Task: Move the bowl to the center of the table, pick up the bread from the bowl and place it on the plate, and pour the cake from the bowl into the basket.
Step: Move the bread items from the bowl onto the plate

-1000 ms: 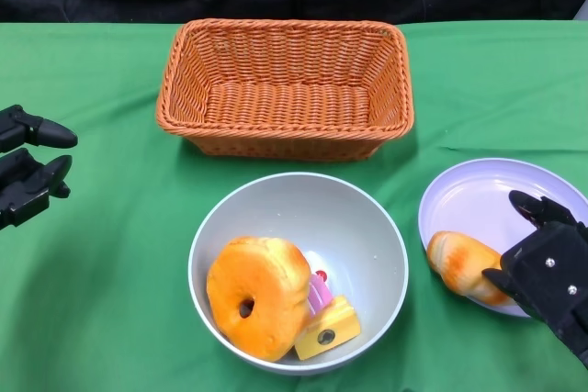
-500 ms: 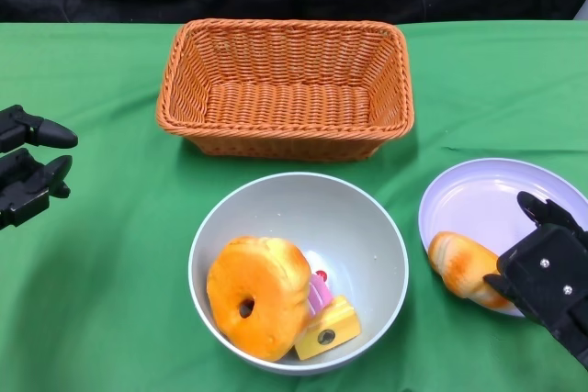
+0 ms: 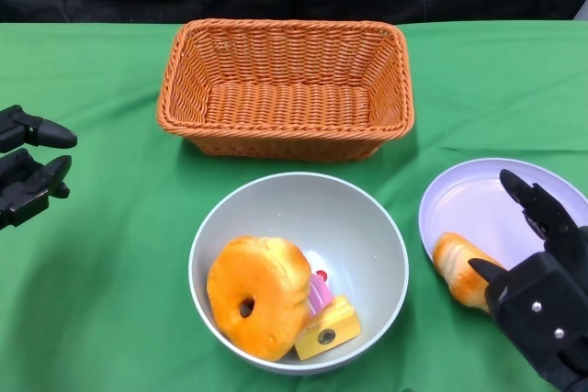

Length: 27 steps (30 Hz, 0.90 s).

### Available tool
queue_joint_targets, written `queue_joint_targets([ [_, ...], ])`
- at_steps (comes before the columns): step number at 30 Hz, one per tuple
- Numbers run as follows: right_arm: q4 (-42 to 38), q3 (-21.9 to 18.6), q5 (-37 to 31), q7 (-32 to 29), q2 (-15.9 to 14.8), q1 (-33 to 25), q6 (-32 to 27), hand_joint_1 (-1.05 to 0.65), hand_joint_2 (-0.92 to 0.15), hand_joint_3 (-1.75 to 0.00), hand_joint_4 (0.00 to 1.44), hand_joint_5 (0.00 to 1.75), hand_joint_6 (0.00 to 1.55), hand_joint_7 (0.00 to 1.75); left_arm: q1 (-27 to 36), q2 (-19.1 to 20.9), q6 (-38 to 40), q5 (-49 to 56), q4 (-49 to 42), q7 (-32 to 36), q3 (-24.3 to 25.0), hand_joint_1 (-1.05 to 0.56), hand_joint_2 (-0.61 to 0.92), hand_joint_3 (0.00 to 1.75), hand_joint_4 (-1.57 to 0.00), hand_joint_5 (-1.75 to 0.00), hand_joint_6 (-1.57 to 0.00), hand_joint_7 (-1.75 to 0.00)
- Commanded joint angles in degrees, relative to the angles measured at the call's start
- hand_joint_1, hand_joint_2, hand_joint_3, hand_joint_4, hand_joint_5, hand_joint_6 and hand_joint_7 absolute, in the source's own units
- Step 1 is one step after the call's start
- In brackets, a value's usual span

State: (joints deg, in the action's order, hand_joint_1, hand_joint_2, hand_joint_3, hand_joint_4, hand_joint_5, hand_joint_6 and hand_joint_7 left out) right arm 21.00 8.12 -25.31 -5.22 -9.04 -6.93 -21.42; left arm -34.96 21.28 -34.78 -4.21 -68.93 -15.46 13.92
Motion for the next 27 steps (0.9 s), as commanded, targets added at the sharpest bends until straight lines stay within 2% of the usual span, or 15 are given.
queue_joint_targets([
  [1, -0.86, 0.5, -1.93, -0.63, -0.6, -0.38, 1.43, -0.34, -0.92, -0.08, 0.38, 0.1, 0.35, 0.05, -0.56, 1.24, 0.44, 0.18, -0.36, 0.64, 0.1, 0.01, 0.92, 0.4, -0.64, -1.58, -0.66, -1.18],
  [12, -2.29, 0.7, -4.02, -1.43, -0.45, -1.19, 6.8, -0.38, -0.92, -0.05, 0.41, 0.08, 0.39, 0.03, -0.63, 1.14, 0.68, 0.03, -0.37, 0.35, 0.16, -0.01, 0.92, 0.39, -0.65, -1.59, -0.66, -1.18],
  [17, 0.87, 1.58, -3.8, -0.38, -0.52, -2.55, 10.71, -0.43, -0.92, -0.05, 0.43, 0.07, 0.4, 0.03, -0.59, 0.99, 0.52, 0.01, -0.24, 0.43, 0.15, -0.01, 0.92, 0.39, -0.66, -1.58, -0.67, -1.18],
  [20, 5.21, 3.41, -1.81, 2.38, -0.95, -3.62, 14.94, -0.44, -0.92, -0.05, 0.44, 0.08, 0.42, 0.03, -0.55, 0.91, 0.58, -0.11, -0.06, 0.19, 0.17, -0.01, 0.92, 0.39, -0.66, -1.58, -0.67, -1.18],
  [23, 9.28, 4.66, -0.14, 6.07, -0.82, -4.09, 14.83, -0.48, -0.92, -0.06, 0.44, 0.07, 0.41, 0.02, -0.48, 0.82, 0.32, -0.23, 0.02, 0.01, 0.24, 0.0, 0.92, 0.39, -0.66, -1.59, -0.67, -1.19],
  [27, 9.94, 4.46, -0.09, 7.08, -0.53, -4.29, 14.57, -0.49, -0.92, -0.07, 0.44, 0.06, 0.41, 0.02, -0.47, 0.81, 0.3, -0.23, 0.03, 0.01, 0.24, 0.0, 0.92, 0.39, -0.66, -1.59, -0.67, -1.19],
])
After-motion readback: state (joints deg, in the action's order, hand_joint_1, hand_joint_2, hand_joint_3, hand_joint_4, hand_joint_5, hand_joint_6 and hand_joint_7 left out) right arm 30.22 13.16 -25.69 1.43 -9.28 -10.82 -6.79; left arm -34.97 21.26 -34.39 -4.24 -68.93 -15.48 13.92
